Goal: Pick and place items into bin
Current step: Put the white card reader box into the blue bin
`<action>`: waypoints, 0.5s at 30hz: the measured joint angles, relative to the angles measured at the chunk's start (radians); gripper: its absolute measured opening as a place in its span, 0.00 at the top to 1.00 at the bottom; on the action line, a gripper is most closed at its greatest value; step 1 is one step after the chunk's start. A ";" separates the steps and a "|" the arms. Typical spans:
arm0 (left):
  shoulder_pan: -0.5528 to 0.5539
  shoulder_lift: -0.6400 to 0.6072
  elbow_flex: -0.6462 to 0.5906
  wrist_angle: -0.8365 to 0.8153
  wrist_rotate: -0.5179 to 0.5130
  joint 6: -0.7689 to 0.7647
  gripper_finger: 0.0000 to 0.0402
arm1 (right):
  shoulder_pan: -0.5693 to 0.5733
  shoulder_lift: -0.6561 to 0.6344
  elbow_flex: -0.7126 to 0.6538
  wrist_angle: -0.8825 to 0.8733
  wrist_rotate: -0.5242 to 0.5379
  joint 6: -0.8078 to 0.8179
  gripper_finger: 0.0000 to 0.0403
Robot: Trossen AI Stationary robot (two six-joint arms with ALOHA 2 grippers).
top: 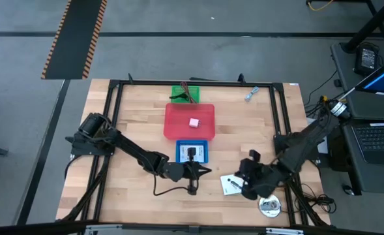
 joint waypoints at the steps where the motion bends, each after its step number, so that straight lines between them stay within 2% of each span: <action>1: 0.001 0.009 0.006 0.010 0.015 -0.003 0.99 | 0.021 0.000 0.002 -0.023 0.002 0.047 1.00; 8: 0.002 0.121 0.116 -0.004 0.092 0.007 0.99 | 0.124 0.018 0.004 -0.113 -0.016 0.355 1.00; 15: -0.001 0.189 0.209 -0.006 0.113 -0.066 0.99 | 0.157 0.130 0.004 -0.115 -0.185 0.474 1.00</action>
